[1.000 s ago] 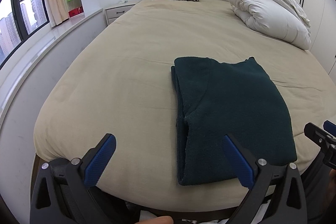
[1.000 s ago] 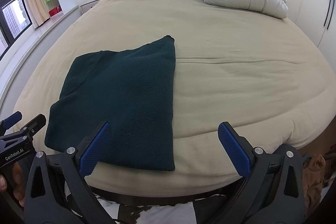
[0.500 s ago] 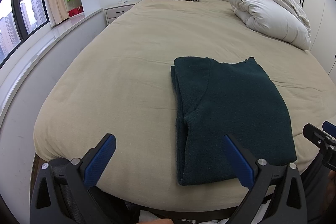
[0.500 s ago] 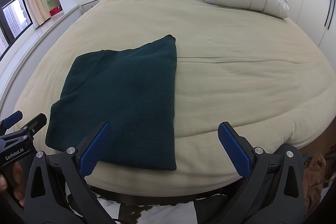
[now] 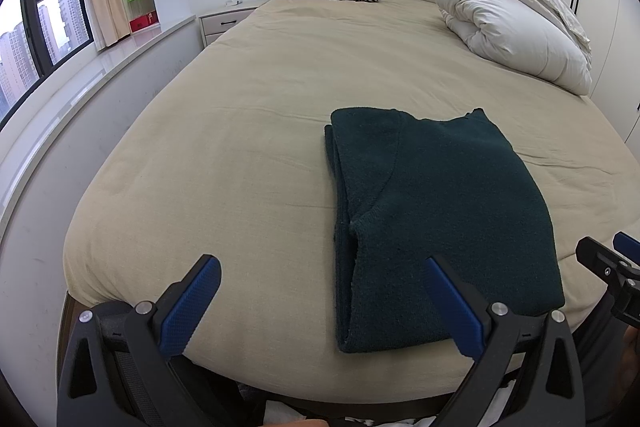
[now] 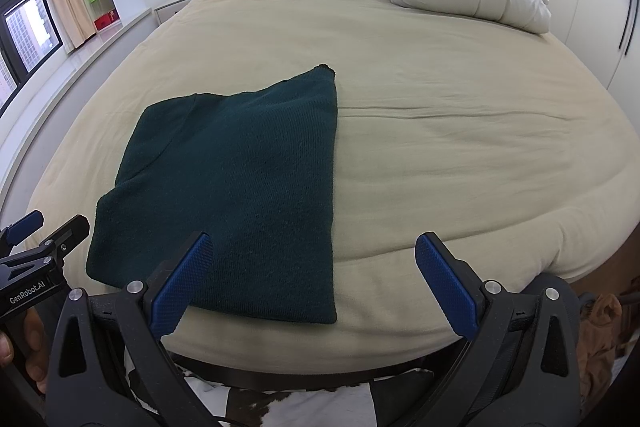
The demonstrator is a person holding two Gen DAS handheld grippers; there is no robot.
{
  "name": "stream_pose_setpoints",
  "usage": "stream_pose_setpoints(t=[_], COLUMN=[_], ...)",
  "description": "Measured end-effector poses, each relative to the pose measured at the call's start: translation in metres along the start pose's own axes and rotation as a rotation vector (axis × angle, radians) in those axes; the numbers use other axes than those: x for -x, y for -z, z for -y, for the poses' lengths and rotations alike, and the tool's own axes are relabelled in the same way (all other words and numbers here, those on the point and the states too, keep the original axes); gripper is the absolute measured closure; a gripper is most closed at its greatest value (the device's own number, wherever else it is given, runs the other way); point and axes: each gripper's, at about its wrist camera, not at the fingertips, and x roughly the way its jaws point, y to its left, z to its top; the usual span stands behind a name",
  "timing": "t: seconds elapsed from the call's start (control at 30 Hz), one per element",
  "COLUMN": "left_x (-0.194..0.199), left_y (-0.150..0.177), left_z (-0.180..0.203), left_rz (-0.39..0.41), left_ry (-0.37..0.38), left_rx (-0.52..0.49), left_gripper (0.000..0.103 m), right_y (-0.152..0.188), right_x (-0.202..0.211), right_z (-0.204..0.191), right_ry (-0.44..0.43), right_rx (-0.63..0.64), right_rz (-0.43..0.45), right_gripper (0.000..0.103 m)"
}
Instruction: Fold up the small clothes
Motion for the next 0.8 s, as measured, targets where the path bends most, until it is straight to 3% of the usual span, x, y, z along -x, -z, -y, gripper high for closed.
stream_pose_setpoints(t=[0.8], left_x=[-0.0002], left_y=[0.0001], left_z=[0.0005], left_rz=[-0.003], left_ry=[0.003], left_rx=[0.000], left_gripper=[0.000], right_y=[0.0010], right_x=[-0.0011], right_z=[-0.0010], right_ry=[-0.001], right_rx=[-0.001], right_rz=[-0.002], right_gripper=[0.000])
